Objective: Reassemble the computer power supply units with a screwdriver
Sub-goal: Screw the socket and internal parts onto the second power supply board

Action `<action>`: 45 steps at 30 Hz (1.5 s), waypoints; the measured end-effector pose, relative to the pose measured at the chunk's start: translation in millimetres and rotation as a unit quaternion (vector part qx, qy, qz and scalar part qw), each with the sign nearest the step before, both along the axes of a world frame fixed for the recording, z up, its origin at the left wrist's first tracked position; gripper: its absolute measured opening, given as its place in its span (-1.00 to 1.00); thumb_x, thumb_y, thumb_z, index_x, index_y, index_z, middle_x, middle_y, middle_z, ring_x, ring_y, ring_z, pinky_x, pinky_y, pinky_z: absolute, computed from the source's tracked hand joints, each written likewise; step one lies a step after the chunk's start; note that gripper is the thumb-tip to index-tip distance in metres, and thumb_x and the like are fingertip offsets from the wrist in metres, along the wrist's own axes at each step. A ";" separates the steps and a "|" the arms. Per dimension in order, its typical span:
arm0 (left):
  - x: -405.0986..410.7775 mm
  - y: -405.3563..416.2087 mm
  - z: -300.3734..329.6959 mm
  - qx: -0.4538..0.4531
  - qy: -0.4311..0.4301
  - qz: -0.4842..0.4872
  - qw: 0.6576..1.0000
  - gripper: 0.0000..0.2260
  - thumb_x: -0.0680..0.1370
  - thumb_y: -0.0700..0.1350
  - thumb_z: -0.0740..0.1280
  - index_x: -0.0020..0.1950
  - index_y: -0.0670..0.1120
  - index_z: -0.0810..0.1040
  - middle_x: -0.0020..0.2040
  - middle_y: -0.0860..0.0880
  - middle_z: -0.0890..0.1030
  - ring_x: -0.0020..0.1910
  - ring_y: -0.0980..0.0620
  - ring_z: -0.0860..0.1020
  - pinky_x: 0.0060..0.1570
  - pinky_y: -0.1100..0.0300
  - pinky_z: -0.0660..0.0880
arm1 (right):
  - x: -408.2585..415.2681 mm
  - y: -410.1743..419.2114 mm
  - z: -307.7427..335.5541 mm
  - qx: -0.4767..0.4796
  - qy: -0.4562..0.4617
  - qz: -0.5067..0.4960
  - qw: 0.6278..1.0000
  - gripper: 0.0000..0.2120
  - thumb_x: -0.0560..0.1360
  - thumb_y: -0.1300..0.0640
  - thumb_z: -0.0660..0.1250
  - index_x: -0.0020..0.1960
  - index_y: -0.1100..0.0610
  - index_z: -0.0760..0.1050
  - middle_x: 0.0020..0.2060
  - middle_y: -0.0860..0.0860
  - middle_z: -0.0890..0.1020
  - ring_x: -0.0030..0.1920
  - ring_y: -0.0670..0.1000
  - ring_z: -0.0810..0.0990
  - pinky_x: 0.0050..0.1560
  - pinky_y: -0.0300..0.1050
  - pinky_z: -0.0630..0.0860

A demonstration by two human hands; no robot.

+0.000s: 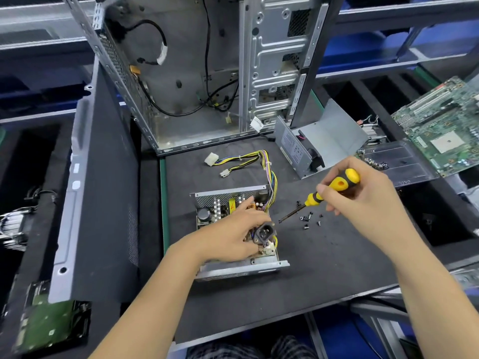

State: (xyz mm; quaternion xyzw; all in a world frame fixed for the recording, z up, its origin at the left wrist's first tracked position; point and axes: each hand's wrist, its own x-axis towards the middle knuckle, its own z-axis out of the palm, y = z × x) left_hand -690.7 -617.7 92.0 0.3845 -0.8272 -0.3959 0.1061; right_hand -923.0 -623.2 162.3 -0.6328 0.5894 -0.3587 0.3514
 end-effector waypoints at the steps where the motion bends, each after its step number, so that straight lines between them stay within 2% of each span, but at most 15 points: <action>1: 1.7 -0.1 3.3 0.054 0.012 0.013 0.998 -0.68 0.45 -0.40 0.18 0.10 -0.15 0.53 0.09 -0.11 0.58 0.34 0.07 0.39 0.53 0.25 -0.20 | 0.7 1.1 -0.7 0.003 0.003 0.006 1.000 -0.83 0.42 0.19 0.43 -0.20 0.00 0.46 -0.36 -0.02 0.59 -0.41 -0.01 0.60 -0.35 -0.12 0.56; 3: 4.0 -0.2 7.5 0.119 0.031 0.032 0.992 -0.44 0.39 -0.50 0.05 0.18 -0.01 0.52 0.19 0.01 0.58 0.55 0.03 0.14 0.55 0.19 -0.18 | 1.4 3.5 -2.5 0.007 0.003 0.017 1.000 -0.84 0.42 0.18 0.43 -0.20 0.00 0.46 -0.37 0.00 0.58 -0.42 -0.03 0.60 -0.37 -0.16 0.55; 6: 5.7 -1.6 9.9 0.128 0.047 0.033 0.990 -0.25 0.31 -0.56 -0.05 0.21 0.07 0.55 0.21 0.07 0.58 0.53 -0.07 0.22 0.56 0.02 -0.16 | 2.3 6.2 -6.3 0.020 0.011 0.039 0.999 -0.84 0.40 0.16 0.43 -0.20 -0.01 0.46 -0.36 -0.03 0.59 -0.41 -0.05 0.61 -0.36 -0.22 0.52; 8: 4.9 -0.5 9.9 0.138 0.057 0.047 0.988 -0.37 0.37 -0.50 0.01 0.05 0.10 0.62 0.12 0.04 0.63 0.46 0.02 0.34 0.56 0.07 -0.14 | 2.4 6.8 -8.2 0.029 0.018 0.054 0.998 -0.86 0.38 0.14 0.42 -0.20 -0.03 0.46 -0.31 0.01 0.61 -0.38 -0.03 0.60 -0.32 -0.18 0.52; 10: 4.2 2.6 11.4 0.151 0.073 0.075 0.983 -0.62 0.45 -0.26 0.09 -0.15 0.10 0.65 0.01 -0.08 0.68 0.37 0.14 0.41 0.53 0.26 -0.11 | 2.7 7.0 -9.1 0.035 0.018 0.069 0.997 -0.85 0.39 0.16 0.42 -0.20 -0.02 0.46 -0.30 0.04 0.61 -0.37 -0.01 0.59 -0.32 -0.18 0.51; 13: 3.0 5.0 7.7 0.119 0.084 0.075 0.986 -0.65 0.53 0.05 0.24 -0.29 -0.13 0.64 -0.14 -0.12 0.67 0.11 -0.03 0.59 0.50 0.33 -0.05 | 3.5 7.6 -9.5 0.041 0.003 0.088 0.995 -0.81 0.41 0.24 0.42 -0.21 0.01 0.46 -0.32 0.08 0.58 -0.39 -0.07 0.58 -0.35 -0.32 0.46; 16: 0.3 5.9 4.7 0.045 0.047 0.067 0.996 -0.68 0.53 -0.07 0.43 -0.33 -0.25 0.53 -0.13 -0.08 0.64 0.09 0.03 0.58 0.53 0.22 -0.04 | 3.6 9.5 -8.3 0.049 0.006 0.107 0.993 -0.83 0.40 0.22 0.43 -0.21 0.00 0.47 -0.35 0.05 0.55 -0.39 -0.04 0.56 -0.36 -0.29 0.47; 19: -1.4 5.3 8.0 0.019 0.027 0.039 0.999 -0.95 0.54 -0.18 0.39 -0.05 -0.13 0.55 0.06 0.02 0.50 0.13 0.17 0.44 0.43 0.21 0.17 | 4.3 12.1 -8.6 0.053 0.024 0.123 0.991 -0.84 0.39 0.20 0.43 -0.20 0.00 0.47 -0.35 0.01 0.57 -0.35 0.06 0.53 -0.31 -0.17 0.51; 22: -4.0 5.1 12.9 0.027 0.011 0.050 0.998 -0.68 0.56 -0.27 0.30 0.28 -0.03 0.45 0.16 0.07 0.42 0.18 0.22 0.37 0.22 0.43 0.24 | 6.6 14.1 -8.6 0.048 0.040 0.136 0.989 -0.82 0.39 0.20 0.44 -0.20 -0.01 0.47 -0.34 -0.01 0.59 -0.35 -0.03 0.54 -0.29 -0.21 0.53; 25: -10.2 5.3 15.8 0.006 -0.017 0.078 0.997 -0.67 0.54 -0.36 0.25 0.24 -0.08 0.52 0.11 0.07 0.42 0.16 0.15 0.36 0.14 0.50 0.19 | 7.1 15.5 -8.9 0.050 0.048 0.145 0.987 -0.82 0.39 0.18 0.44 -0.19 -0.04 0.46 -0.32 -0.01 0.60 -0.30 0.02 0.56 -0.21 -0.08 0.56; 30: -16.9 13.3 7.6 -0.117 -0.114 0.130 0.978 -0.71 0.48 -0.21 0.32 0.18 0.04 0.53 0.21 0.11 0.41 0.36 0.12 0.22 0.44 0.09 -0.07 | 6.1 16.4 -8.1 0.039 0.049 0.146 0.987 -0.81 0.40 0.20 0.44 -0.19 -0.04 0.46 -0.31 -0.03 0.61 -0.32 0.00 0.55 -0.24 -0.14 0.54; 34: 5.1 18.1 -0.1 -0.152 -0.060 0.140 0.977 -0.81 0.47 0.09 0.35 -0.01 0.03 0.62 0.08 0.17 0.53 0.29 0.18 0.32 0.36 0.08 0.06 | 3.8 16.0 -7.6 0.038 0.036 0.135 0.989 -0.82 0.41 0.22 0.43 -0.19 -0.01 0.48 -0.32 -0.02 0.61 -0.31 -0.02 0.57 -0.32 -0.33 0.47; 37: 9.6 20.7 -6.4 -0.161 -0.031 0.140 0.976 -0.84 0.45 0.00 0.31 -0.09 0.00 0.64 0.11 0.16 0.56 0.30 0.21 0.33 0.36 0.06 0.04 | 4.6 16.0 -8.2 0.033 0.033 0.132 0.990 -0.81 0.41 0.22 0.44 -0.19 -0.02 0.47 -0.33 -0.02 0.60 -0.33 -0.01 0.55 -0.33 -0.27 0.48; 40: 7.8 21.0 -9.1 -0.155 -0.025 0.152 0.976 -0.78 0.42 -0.05 0.28 0.01 0.01 0.63 0.26 0.14 0.50 0.36 0.19 0.29 0.38 0.08 -0.01 | 5.3 16.4 -8.8 0.030 0.032 0.128 0.991 -0.82 0.40 0.21 0.43 -0.19 -0.02 0.47 -0.33 -0.01 0.60 -0.32 0.02 0.54 -0.27 -0.18 0.49; 45: 6.6 20.5 -7.1 -0.149 -0.063 0.155 0.975 -0.56 0.47 0.02 0.21 0.35 0.02 0.45 0.47 0.14 0.30 0.45 0.17 0.19 0.44 0.04 -0.04 | 5.6 17.6 -8.8 0.029 0.036 0.127 0.991 -0.82 0.40 0.21 0.44 -0.20 -0.02 0.47 -0.33 -0.01 0.60 -0.32 0.00 0.55 -0.32 -0.30 0.47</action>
